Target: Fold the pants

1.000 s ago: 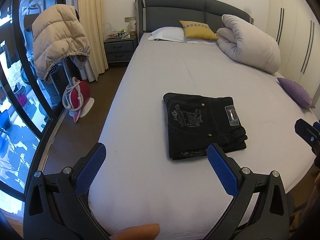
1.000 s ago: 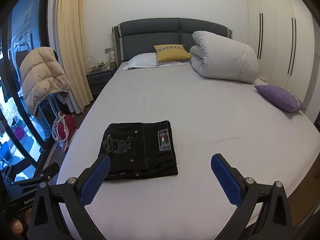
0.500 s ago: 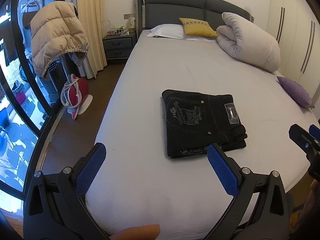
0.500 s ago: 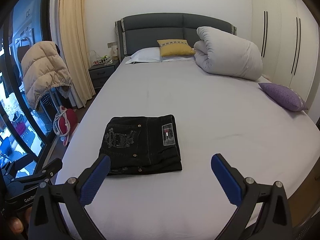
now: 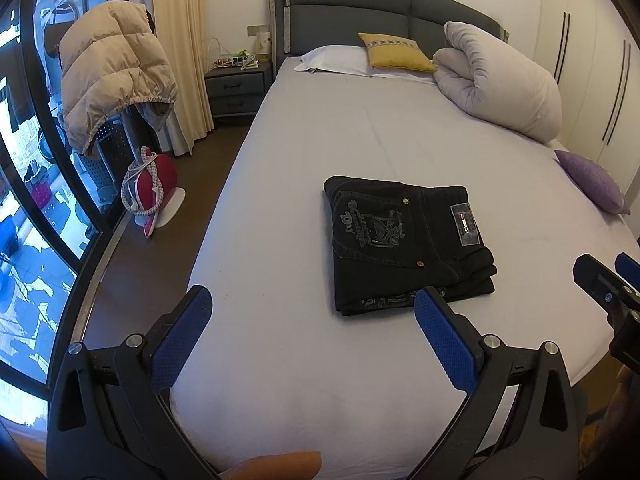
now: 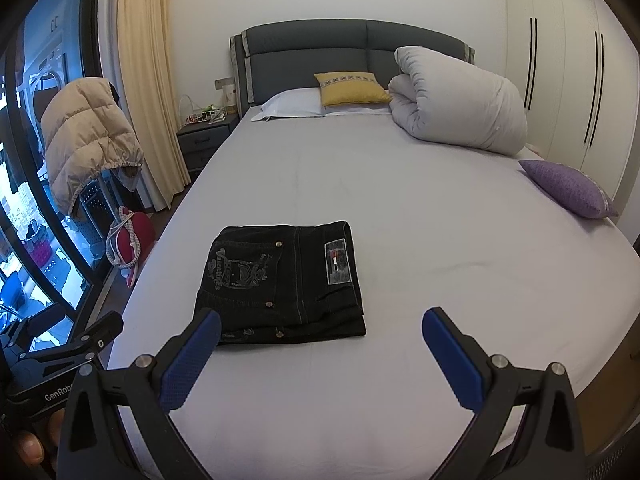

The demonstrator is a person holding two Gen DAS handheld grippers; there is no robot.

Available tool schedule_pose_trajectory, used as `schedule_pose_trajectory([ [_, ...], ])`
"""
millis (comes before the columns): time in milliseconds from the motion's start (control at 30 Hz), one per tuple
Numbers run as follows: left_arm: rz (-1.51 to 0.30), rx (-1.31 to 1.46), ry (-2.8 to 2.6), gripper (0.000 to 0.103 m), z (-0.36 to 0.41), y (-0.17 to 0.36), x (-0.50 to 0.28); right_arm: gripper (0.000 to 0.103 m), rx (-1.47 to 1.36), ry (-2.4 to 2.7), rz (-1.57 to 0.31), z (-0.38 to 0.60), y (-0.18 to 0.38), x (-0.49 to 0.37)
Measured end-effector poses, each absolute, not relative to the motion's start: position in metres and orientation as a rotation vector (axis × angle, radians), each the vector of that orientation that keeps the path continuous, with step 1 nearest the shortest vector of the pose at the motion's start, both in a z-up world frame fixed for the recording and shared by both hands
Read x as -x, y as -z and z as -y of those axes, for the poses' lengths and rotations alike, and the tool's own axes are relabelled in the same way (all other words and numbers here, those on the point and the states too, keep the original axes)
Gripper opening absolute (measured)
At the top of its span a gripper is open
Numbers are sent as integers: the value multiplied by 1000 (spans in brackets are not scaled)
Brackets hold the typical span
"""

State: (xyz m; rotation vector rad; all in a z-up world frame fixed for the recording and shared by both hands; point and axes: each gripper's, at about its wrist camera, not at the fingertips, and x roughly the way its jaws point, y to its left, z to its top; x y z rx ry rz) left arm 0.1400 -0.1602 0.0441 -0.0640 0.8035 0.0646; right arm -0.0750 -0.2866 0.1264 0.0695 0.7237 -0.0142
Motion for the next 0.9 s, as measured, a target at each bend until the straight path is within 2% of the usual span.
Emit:
schedule_pose_trajectory([
  [900,-814,52,-56,103,157,-38,-144,103,-72,14,-729,286,-122,77],
])
